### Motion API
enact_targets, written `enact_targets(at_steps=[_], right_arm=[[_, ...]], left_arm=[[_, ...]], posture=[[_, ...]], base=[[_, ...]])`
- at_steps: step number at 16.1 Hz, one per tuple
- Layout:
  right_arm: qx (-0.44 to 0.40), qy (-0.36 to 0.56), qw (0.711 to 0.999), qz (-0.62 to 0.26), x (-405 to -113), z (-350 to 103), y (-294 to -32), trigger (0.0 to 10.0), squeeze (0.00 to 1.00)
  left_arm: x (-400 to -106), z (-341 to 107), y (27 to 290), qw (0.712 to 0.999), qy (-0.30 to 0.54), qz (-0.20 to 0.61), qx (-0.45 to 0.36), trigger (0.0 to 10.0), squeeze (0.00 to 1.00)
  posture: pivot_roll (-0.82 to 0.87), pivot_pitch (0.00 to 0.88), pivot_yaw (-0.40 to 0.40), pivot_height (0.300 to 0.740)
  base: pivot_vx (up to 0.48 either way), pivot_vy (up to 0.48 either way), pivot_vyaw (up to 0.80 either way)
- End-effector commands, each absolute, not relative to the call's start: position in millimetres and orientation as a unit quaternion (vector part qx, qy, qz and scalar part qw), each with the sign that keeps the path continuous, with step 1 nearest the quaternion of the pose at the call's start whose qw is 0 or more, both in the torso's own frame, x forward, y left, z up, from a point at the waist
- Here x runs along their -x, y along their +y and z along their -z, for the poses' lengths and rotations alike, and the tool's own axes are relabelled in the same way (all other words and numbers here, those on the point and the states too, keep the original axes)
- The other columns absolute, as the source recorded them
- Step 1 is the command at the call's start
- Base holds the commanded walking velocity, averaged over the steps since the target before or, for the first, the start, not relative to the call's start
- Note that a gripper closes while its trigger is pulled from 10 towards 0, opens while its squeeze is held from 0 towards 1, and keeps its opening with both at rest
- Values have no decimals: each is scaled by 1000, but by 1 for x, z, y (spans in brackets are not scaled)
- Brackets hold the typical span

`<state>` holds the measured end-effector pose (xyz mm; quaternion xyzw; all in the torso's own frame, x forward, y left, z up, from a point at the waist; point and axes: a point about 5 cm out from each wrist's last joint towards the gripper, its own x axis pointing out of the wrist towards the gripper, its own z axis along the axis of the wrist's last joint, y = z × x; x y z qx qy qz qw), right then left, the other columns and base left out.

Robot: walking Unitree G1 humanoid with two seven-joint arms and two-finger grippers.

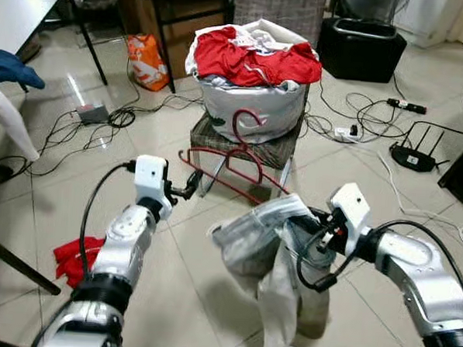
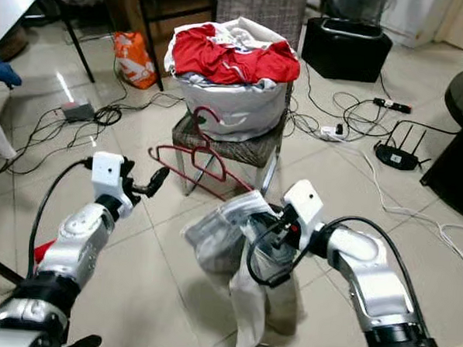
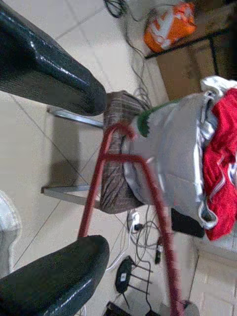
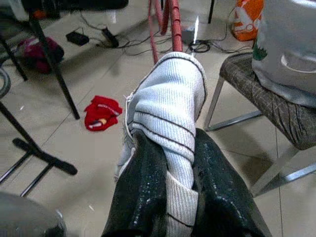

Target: Hang hanger

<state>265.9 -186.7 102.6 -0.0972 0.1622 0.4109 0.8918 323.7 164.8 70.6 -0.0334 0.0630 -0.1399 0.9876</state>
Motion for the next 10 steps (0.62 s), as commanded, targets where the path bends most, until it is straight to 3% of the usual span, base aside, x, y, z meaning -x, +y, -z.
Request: enact_targets(at_steps=[1, 5, 10], right_arm=[[118, 140, 887, -425, -267, -114, -188, 10000, 0], [141, 159, 884, -417, -266, -112, -200, 10000, 0], [141, 129, 925, -330, -284, -109, -205, 10000, 0]], left_arm=[[-328, -78, 170, 986, 46, 160, 13, 10000, 0], [-334, -86, 175, 984, 24, 175, 4, 10000, 0], [-335, -79, 180, 987, 44, 154, -5, 10000, 0]], posture=[[-201, 0, 112, 740], [-213, 0, 116, 740], [-209, 0, 117, 740]], base=[[0, 0, 0], [0, 0, 0], [0, 0, 0]])
